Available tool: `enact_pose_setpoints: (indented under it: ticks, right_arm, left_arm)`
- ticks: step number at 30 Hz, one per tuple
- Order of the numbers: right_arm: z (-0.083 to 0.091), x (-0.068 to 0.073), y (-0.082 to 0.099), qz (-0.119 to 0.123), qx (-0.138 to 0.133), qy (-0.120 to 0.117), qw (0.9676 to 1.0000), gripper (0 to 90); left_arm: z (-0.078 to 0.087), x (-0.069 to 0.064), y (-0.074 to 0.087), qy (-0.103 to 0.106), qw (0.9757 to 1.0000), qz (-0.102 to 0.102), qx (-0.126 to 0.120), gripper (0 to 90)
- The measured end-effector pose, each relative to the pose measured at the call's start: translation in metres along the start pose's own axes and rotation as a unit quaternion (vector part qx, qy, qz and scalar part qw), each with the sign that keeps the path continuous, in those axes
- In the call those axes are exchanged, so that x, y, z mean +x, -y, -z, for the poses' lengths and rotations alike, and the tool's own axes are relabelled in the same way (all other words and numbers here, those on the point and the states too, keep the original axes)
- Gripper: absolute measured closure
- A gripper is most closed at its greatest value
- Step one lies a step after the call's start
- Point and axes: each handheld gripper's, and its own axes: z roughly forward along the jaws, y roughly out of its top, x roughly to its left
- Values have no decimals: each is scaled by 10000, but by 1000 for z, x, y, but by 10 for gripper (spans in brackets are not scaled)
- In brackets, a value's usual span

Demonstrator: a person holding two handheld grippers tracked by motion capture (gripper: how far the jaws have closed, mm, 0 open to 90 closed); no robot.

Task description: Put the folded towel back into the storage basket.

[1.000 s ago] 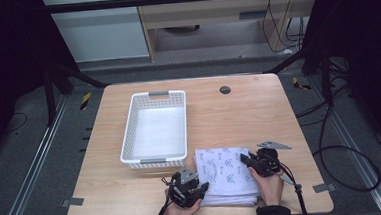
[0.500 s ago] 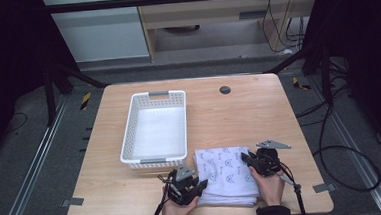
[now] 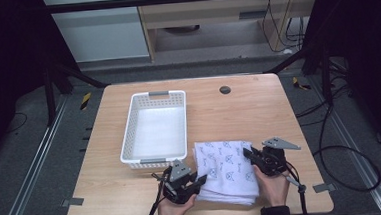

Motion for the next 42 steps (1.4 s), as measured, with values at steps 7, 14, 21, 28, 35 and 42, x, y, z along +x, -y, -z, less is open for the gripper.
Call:
enact_pose_setpoints:
  ticks: [7,14,21,28,35,42]
  right_arm:
    - [8,5,-7,37,-159,41,9999,773]
    - [15,14,-19,151,-344,81,9993,772]
    - [19,20,-27,202,-459,104,9987,772]
    - [21,26,-36,304,-527,125,9981,771]
    - [21,32,-47,401,-595,183,9973,772]
    - [20,42,-58,452,-716,225,9962,771]
  left_arm:
    - [8,-4,-7,-86,9997,-182,-128,725]
    - [18,-4,-15,-115,9992,-231,-292,725]
    - [24,-3,-21,-141,9987,-290,-402,725]
    - [29,2,-26,-122,9985,-271,-450,725]
    - [33,6,-34,-114,9979,-334,-543,725]
    - [39,16,-42,-62,9972,-367,-643,725]
